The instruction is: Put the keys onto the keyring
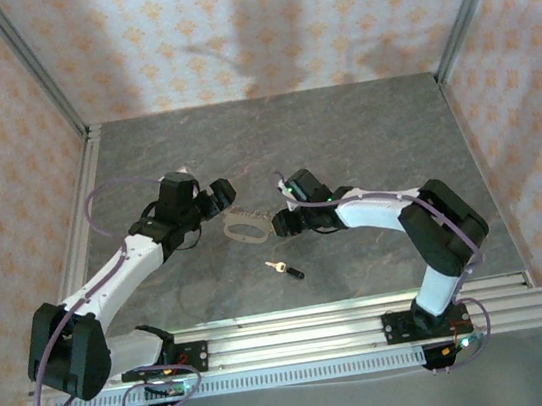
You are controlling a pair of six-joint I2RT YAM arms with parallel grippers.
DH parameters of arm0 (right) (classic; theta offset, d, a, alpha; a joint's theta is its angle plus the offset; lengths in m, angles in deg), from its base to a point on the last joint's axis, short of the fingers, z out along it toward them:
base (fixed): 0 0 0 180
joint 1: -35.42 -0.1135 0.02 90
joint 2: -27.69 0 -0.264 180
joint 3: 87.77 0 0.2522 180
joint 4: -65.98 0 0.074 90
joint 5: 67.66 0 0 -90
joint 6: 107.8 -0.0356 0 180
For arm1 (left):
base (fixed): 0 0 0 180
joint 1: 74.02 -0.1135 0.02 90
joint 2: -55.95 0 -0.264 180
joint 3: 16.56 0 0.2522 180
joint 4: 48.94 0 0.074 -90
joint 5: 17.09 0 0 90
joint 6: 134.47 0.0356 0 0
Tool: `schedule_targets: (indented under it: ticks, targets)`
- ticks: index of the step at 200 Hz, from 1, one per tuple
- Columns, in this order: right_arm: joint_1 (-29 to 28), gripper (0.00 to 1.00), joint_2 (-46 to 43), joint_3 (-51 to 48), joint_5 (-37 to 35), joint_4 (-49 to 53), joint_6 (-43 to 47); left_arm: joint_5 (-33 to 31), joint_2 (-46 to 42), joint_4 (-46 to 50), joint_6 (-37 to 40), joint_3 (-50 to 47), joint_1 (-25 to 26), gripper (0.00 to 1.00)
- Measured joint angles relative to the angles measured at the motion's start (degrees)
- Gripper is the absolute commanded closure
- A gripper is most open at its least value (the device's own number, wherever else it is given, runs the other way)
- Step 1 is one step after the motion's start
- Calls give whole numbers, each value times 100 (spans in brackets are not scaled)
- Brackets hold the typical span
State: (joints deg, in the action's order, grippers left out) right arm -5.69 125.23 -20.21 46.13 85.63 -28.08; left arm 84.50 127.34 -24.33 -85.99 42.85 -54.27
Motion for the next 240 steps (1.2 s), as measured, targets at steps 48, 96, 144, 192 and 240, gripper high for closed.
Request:
schedule_targets:
  ticks: [48,96,144,192,240]
  targets:
    - [-516,65,46,382,-708,420,-9,-22,0,2,0,0,0,0]
    - [-708,65,339,693,-1377,667,-31,-68,0,2,0,0,0,0]
    - [-822,66,522,922,-1705,850,-44,-153,0,2,0,0,0,0]
    - [-927,66,719,1095,-1910,975,-42,-153,0,2,0,0,0,0]
    - [-992,67,885,1309,-2184,1086,-42,-153,-2,2,0,-2,0,0]
